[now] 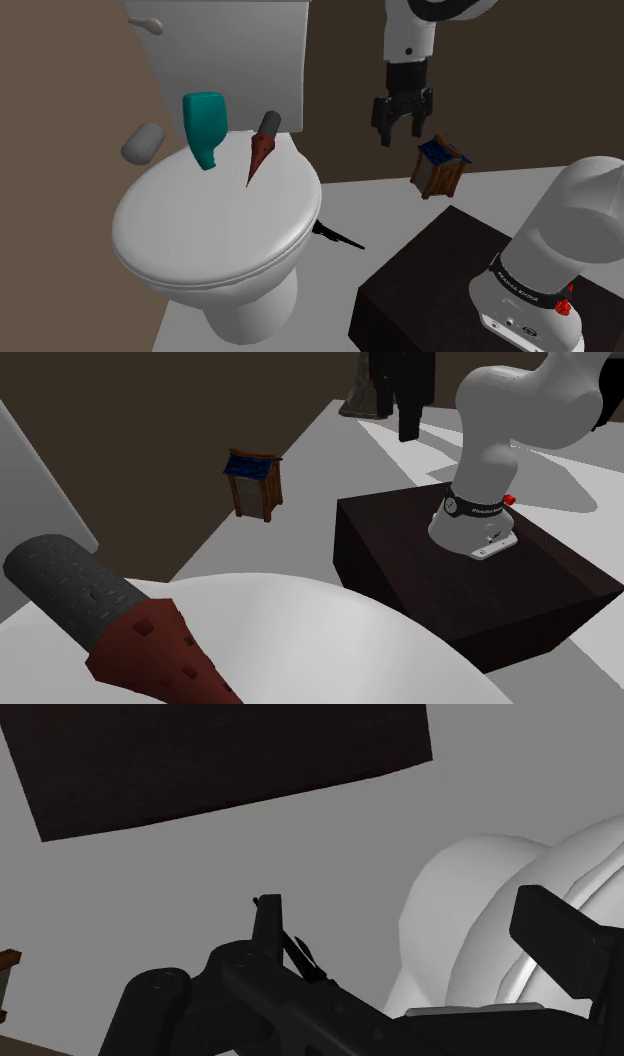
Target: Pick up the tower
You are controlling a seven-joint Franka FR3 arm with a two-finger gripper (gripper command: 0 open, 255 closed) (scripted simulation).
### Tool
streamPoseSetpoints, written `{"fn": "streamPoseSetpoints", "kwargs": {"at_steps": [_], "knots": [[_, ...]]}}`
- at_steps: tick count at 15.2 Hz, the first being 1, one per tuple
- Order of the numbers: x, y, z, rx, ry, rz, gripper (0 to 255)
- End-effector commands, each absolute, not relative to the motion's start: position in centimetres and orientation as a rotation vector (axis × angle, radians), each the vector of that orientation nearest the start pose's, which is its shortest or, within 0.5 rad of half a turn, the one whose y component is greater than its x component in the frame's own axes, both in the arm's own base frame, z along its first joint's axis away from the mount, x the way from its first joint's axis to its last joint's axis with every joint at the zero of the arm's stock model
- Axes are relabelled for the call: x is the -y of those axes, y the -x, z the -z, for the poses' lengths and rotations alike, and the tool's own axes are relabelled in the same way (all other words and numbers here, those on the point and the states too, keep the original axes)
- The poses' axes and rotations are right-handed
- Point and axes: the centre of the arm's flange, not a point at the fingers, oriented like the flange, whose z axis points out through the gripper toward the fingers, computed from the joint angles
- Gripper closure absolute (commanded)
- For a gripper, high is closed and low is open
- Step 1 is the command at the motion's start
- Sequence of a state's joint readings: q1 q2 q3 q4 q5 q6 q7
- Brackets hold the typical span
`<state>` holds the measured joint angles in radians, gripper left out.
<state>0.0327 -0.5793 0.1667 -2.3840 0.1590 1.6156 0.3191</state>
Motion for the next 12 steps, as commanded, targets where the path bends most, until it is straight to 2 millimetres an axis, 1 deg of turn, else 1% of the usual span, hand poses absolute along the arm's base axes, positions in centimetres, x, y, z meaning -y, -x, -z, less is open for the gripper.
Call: {"fn": "streamPoseSetpoints", "kwargs": {"at_steps": [1,12], "knots": [[-10.8,-36.2,-50.5,-0.312,3.085,-0.288,0],[-18.4,-46.4,-48.5,-0.49,3.027,-0.14,0]]}}
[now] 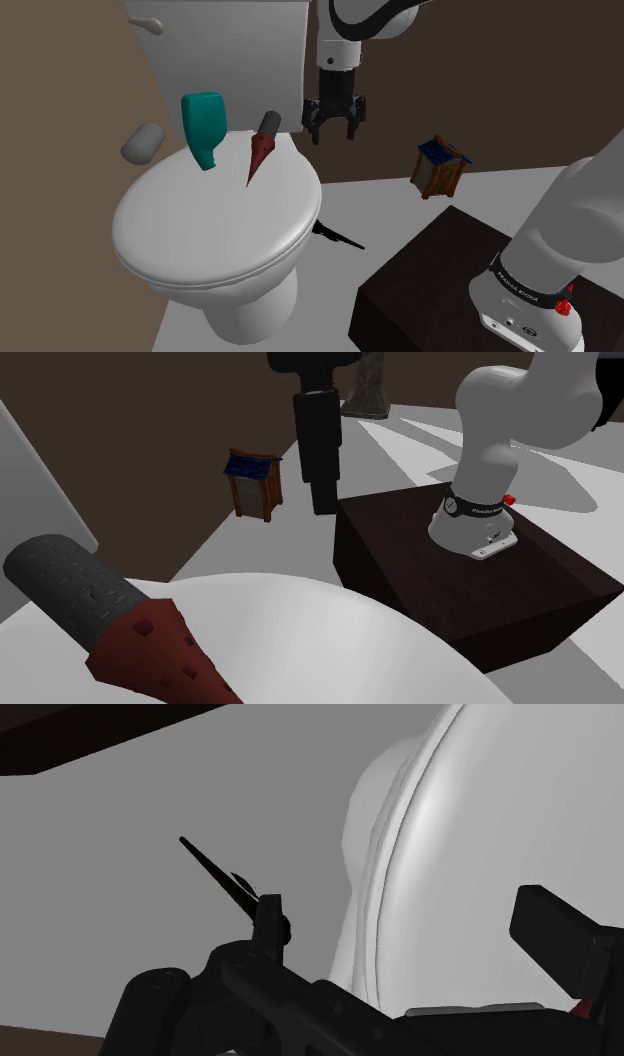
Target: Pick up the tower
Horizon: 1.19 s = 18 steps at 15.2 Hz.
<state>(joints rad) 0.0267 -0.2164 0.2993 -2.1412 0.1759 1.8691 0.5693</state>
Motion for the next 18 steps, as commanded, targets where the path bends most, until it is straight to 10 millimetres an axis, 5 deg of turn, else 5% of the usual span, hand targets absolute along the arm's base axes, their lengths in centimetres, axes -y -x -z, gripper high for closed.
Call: {"fn": "streamPoseSetpoints", "kwargs": {"at_steps": [1,14,18], "knots": [[-19.0,-47.4,-48.4,-0.506,3.021,-0.127,0],[-26.1,-60.7,-47.6,-0.705,2.93,0.043,0],[-26.2,-61.0,-46.0,-0.708,2.928,0.046,0]]}}
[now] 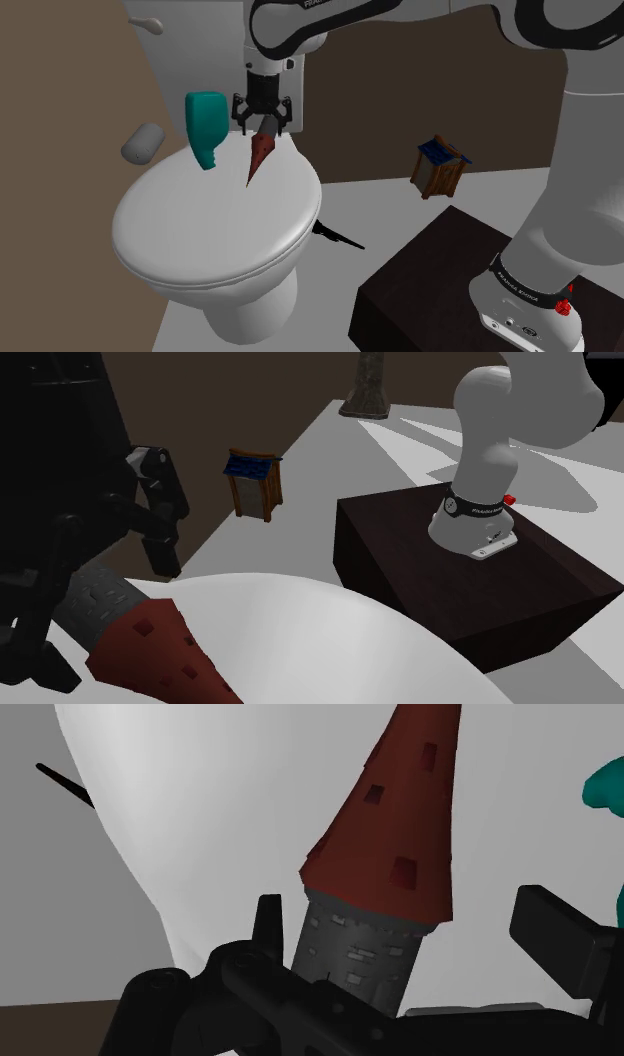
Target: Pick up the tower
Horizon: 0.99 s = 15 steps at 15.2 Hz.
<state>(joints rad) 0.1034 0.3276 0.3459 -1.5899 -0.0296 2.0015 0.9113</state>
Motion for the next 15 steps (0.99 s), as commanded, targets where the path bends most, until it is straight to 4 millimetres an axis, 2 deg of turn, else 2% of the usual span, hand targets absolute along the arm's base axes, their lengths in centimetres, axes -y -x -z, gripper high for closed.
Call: {"fn": "streamPoseSetpoints", "kwargs": {"at_steps": [1,4,6,7,15], "knots": [[-26.2,-61.0,-45.5,-0.708,2.928,0.046,0],[-26.2,-61.0,-43.6,-0.708,2.928,0.046,0],[-26.2,-61.0,-43.6,-0.708,2.928,0.046,0],[-26.3,-61.0,-43.6,-0.709,2.928,0.046,255],[-26.3,-61.0,-43.6,-0.708,2.928,0.046,255]]}}
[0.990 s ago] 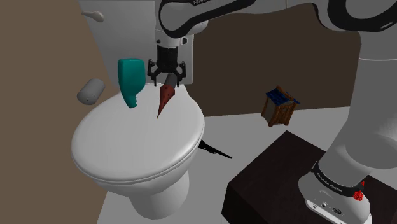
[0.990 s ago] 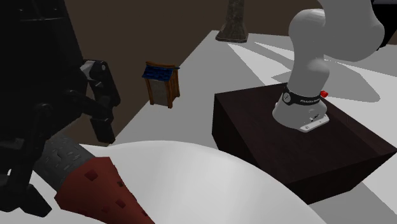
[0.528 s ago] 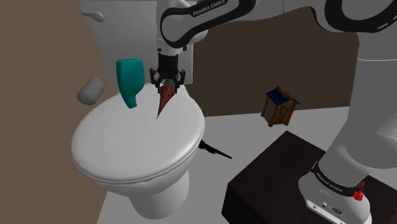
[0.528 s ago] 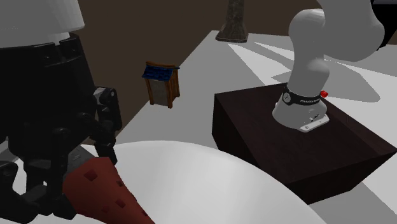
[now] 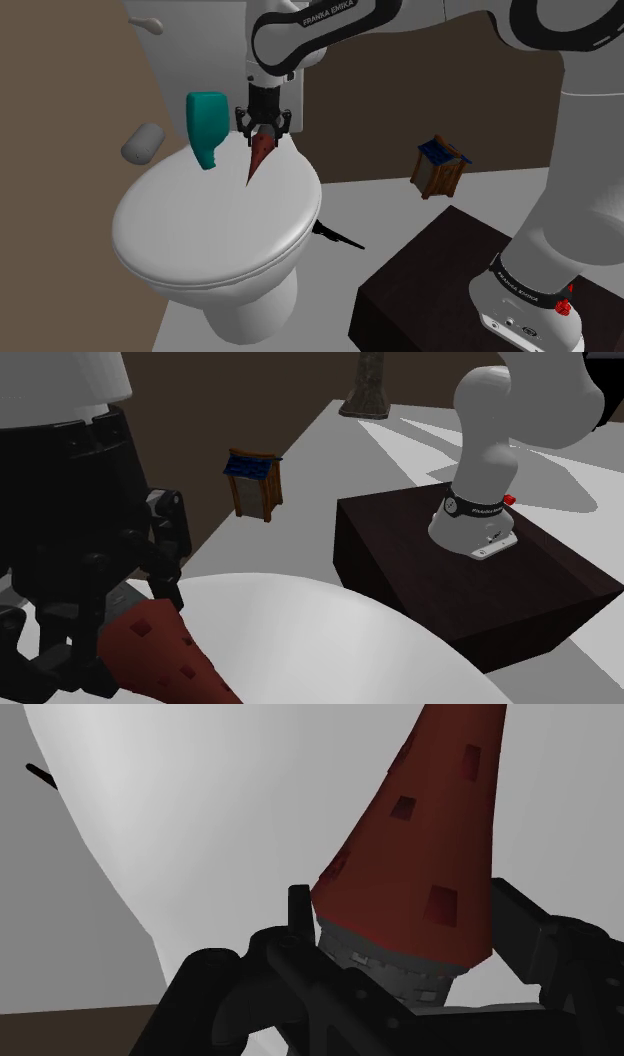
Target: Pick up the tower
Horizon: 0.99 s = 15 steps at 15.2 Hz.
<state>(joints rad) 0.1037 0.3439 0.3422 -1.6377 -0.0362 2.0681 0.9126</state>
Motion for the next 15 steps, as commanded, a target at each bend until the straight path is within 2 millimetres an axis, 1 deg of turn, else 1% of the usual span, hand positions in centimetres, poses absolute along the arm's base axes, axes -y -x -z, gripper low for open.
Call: {"fn": "streamPoseSetpoints", "kwargs": {"at_steps": [1,15], "knots": [[-26.2,-61.0,-43.6,-0.708,2.928,0.046,255],[-26.2,-61.0,-51.0,-0.708,2.928,0.046,255]]}}
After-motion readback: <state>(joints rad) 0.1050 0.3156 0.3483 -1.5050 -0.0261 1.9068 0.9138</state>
